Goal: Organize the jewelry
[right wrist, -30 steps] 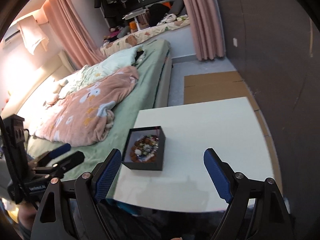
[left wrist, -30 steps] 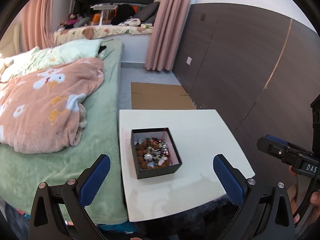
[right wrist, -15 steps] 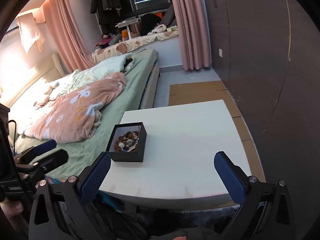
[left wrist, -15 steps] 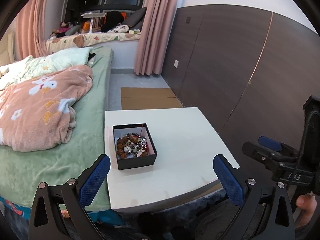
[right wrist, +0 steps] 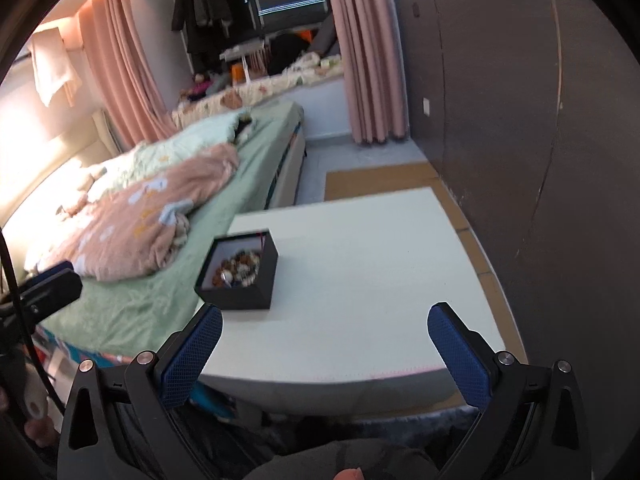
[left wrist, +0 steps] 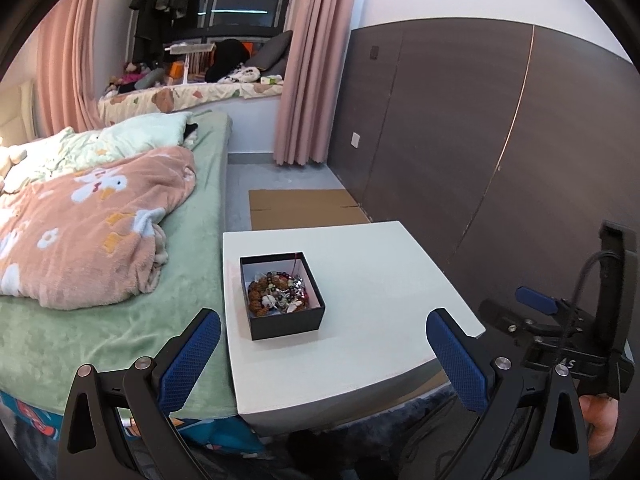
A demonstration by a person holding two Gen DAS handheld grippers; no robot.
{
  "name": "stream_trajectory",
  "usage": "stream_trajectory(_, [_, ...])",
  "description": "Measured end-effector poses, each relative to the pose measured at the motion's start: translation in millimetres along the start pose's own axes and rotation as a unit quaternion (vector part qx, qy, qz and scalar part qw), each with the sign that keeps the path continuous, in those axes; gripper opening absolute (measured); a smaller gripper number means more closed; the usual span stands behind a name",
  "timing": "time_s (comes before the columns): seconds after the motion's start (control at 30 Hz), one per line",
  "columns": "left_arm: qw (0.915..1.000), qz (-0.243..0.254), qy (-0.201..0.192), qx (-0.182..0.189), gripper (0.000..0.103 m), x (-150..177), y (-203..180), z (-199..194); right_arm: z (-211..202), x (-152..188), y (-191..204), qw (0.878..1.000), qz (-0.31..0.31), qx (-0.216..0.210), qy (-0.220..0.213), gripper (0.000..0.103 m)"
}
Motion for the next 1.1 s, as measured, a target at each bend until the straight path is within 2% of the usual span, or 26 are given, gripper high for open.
stream_trajectory(0.2, [1.0000,-0.005,-0.005,-0.004,0.102,0.4,5.9,-0.1,-0.9,1.8,-1.1,1.000,0.003,-0.004,-0.005,0.103])
stream_trajectory(0.77, [0.9997,-0.010,-0.016,-0.018,0.103,1.5,19.0,0.1,-1.5,-0.6,-6.0,1.000,0.011,0.025,-0.006,0.103])
stream_trajectory(1.1, [0.9996,-0.009,-0.023,-0.012,0.102,1.6,18.2,-4.0,-1.7,-0.9,-4.3,1.000,0.010,0.026,-0.004,0.103])
Point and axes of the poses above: each gripper's, at about its wrist camera, not at the fingertips, and z roughly the way its jaws point, y to its left, x to its underside, the point moved 4 cm from there along z, roughly the way its jaws point, and after that the axes turned 2 degrees about -x, right-handed, at the moved point
